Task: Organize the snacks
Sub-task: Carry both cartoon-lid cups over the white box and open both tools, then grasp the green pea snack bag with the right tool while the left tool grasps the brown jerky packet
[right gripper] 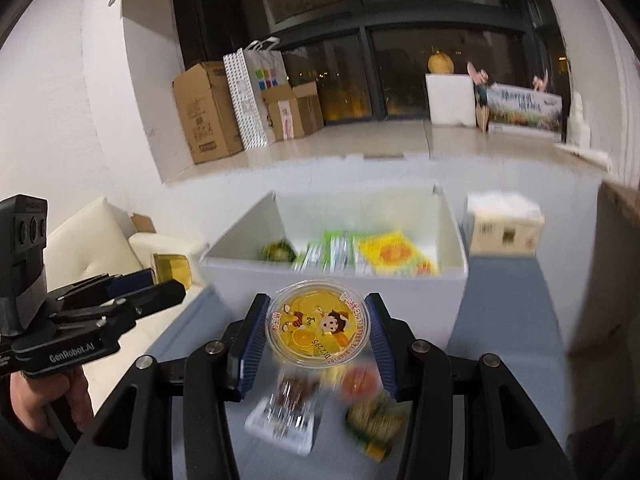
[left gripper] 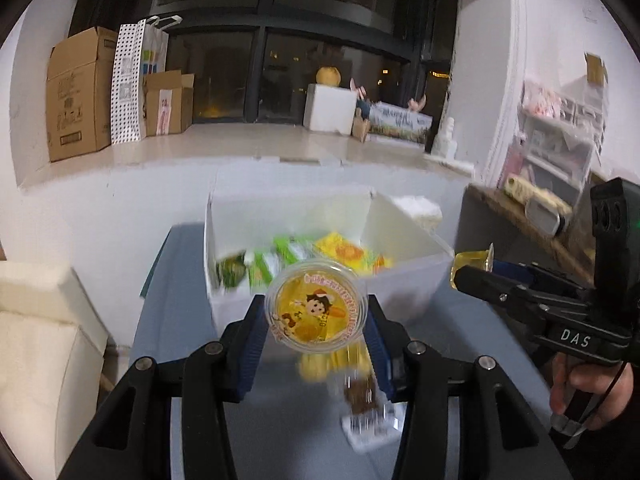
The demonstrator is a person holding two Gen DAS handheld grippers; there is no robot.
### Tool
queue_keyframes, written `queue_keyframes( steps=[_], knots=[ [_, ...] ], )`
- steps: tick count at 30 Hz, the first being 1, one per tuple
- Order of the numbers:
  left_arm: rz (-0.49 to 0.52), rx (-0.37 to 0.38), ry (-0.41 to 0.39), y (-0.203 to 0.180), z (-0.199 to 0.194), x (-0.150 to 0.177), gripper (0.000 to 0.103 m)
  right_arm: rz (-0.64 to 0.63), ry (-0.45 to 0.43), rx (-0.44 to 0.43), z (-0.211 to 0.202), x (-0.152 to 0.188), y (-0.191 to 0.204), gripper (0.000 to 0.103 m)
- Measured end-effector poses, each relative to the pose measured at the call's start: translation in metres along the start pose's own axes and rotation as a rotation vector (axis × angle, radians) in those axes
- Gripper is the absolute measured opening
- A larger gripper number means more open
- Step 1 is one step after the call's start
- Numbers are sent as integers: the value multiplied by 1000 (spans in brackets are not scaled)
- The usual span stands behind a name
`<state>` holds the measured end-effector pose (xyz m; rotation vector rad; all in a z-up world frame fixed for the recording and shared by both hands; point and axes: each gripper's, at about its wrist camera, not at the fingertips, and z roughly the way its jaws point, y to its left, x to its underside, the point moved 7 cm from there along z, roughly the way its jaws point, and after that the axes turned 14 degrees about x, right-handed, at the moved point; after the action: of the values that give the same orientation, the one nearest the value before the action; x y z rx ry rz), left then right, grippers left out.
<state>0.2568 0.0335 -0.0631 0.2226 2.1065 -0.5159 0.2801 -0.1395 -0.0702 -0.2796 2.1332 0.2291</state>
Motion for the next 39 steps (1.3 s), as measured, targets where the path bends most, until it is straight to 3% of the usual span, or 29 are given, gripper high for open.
queue_keyframes(
  steps=[5, 9, 11, 12, 13, 14, 15, 20, 27, 33, 39],
  knots=[
    [-20, -29, 57, 29, 50, -27, 52, 19, 40, 44, 45, -44, -12, 53],
    [-43, -48, 108, 48, 82, -30, 56, 13, 91, 81, 76, -52, -21, 53],
    [-46, -84, 130, 56, 92, -28, 76, 14, 155, 110, 94, -46, -25, 55],
    [-47, -105, 139, 59, 94, -26, 97, 2, 182, 122, 100, -42, -27, 59],
    [-47, -116, 140, 60, 94, -23, 103, -5, 196, 140, 104, -38, -28, 77],
    [-44, -120, 134, 61, 93, -22, 103, -3, 192, 155, 103, -36, -31, 96],
    [-45, -120, 131, 61, 91, -21, 103, 13, 163, 162, 99, -36, -35, 99],
    [-42, -120, 126, 57, 79, -14, 103, 113, 155, 128, 82, -32, -50, 102],
    [4, -115, 119, 24, 46, 5, 103, 144, 113, 114, 37, -16, -56, 103],
    [42, -78, 114, -15, 12, 42, 103, 75, 93, 118, -2, 35, -48, 103],
    [-9, -64, 114, -34, -11, 83, 103, 57, 174, 157, -1, 105, -46, 103]
  ],
)
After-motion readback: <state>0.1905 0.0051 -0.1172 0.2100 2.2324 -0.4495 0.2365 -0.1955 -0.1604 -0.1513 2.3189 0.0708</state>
